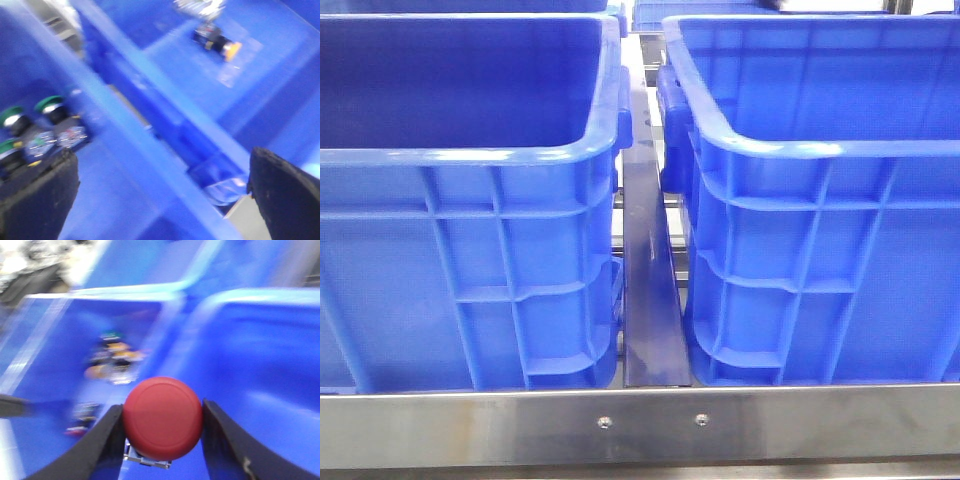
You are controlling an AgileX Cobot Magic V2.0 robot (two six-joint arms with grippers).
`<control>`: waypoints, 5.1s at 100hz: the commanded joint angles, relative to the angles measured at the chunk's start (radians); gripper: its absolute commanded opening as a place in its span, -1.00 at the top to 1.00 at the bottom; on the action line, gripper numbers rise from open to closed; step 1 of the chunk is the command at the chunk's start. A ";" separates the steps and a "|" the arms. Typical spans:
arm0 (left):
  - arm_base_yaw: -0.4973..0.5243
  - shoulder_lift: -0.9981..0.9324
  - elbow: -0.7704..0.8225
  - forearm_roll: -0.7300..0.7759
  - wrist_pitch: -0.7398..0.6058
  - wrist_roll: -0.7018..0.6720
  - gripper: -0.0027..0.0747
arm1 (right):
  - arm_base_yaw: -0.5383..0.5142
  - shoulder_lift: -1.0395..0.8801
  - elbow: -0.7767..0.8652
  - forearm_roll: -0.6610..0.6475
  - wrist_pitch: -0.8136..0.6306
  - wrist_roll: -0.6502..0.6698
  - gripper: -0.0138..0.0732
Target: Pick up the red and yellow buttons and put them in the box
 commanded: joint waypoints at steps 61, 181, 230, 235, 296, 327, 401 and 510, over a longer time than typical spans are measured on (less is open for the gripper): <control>0.107 -0.035 -0.036 0.005 -0.012 -0.006 -0.72 | -0.090 0.016 -0.032 -0.249 -0.602 -0.076 0.38; 0.107 -0.035 -0.036 0.005 -0.016 -0.006 -0.72 | -0.007 0.265 -0.032 -0.248 -0.756 -0.171 -0.23; 0.107 -0.035 -0.036 0.005 -0.016 -0.006 -0.72 | -0.014 0.200 -0.028 -0.248 -0.749 -0.171 -0.35; 0.107 -0.036 -0.036 0.005 -0.016 -0.006 -0.72 | -0.017 0.180 -0.027 -0.248 -0.731 -0.171 -0.35; 0.369 -0.208 0.099 0.056 -0.091 -0.090 0.53 | -0.157 -0.207 0.072 -0.252 -0.347 -0.031 0.82; 0.644 -0.415 0.314 0.053 -0.179 -0.090 0.98 | -0.152 -0.418 0.282 -0.242 -0.477 -0.031 0.82; 0.792 -0.978 0.710 0.063 -0.320 -0.090 0.98 | 0.091 -1.167 0.879 -0.190 -0.985 -0.059 0.82; 0.792 -1.003 0.718 0.112 -0.305 -0.090 0.98 | 0.091 -1.280 0.932 -0.190 -0.976 -0.059 0.82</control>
